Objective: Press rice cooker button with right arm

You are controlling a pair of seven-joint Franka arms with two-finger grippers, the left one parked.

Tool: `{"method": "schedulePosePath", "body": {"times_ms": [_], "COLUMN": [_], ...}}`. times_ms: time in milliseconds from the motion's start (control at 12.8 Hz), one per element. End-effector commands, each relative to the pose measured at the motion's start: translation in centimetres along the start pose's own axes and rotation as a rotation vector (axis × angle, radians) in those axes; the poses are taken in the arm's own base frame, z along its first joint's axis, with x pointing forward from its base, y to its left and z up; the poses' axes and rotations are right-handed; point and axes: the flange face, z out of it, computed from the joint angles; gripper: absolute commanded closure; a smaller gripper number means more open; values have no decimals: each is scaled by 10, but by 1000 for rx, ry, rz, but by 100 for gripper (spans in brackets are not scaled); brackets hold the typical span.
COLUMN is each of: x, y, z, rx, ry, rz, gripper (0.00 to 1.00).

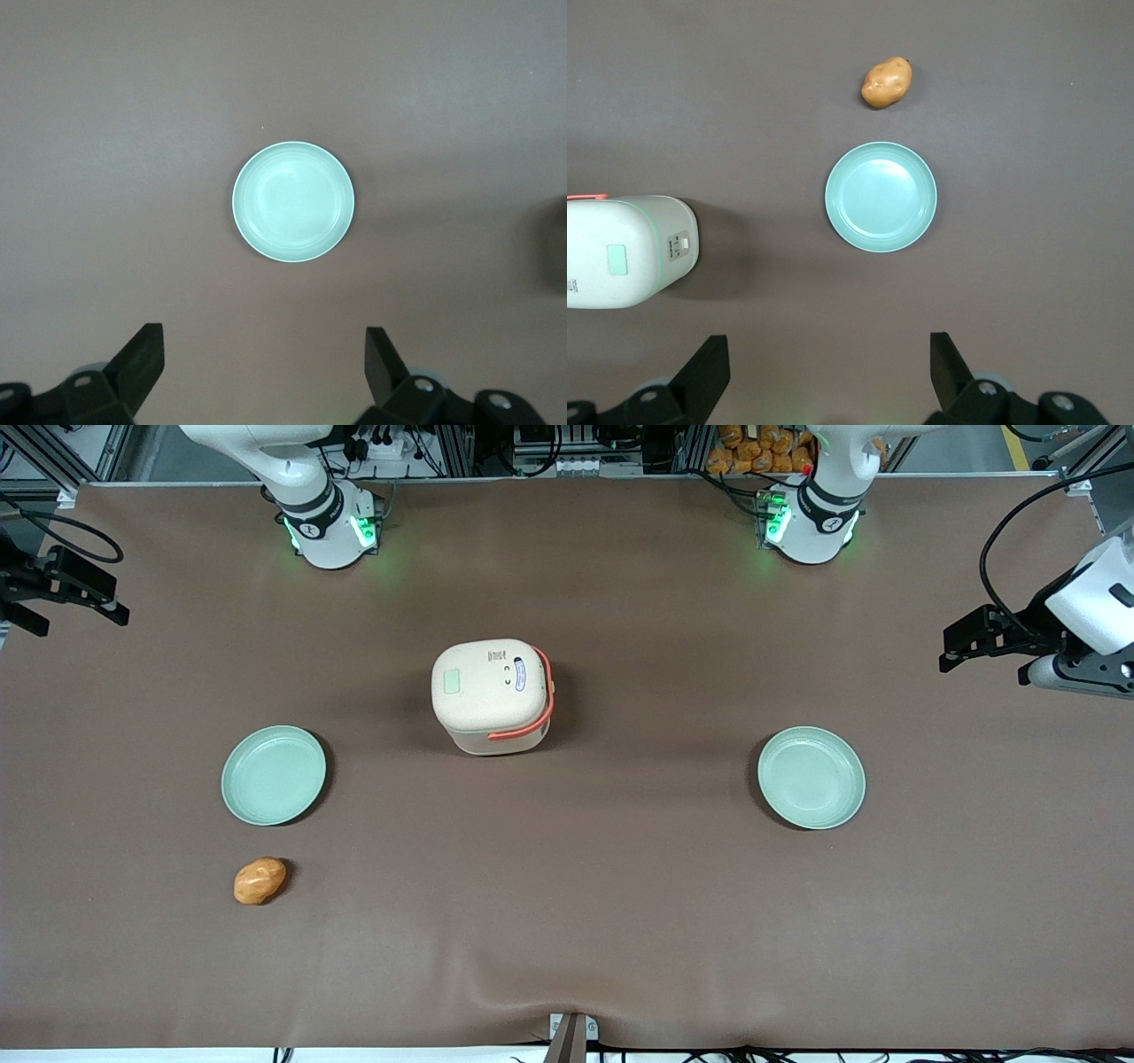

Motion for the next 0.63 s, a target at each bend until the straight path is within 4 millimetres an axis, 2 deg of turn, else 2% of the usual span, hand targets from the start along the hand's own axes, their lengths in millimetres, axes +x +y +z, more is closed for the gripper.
{"method": "schedulePosePath", "body": {"times_ms": [0,549], "x": [-5,-2], "y": [-1,-4], "z": [-7,-4], "rx": [-46,-48], "ry": [-2,-1], "rz": [-12,-20], "gripper": [0,0]}}
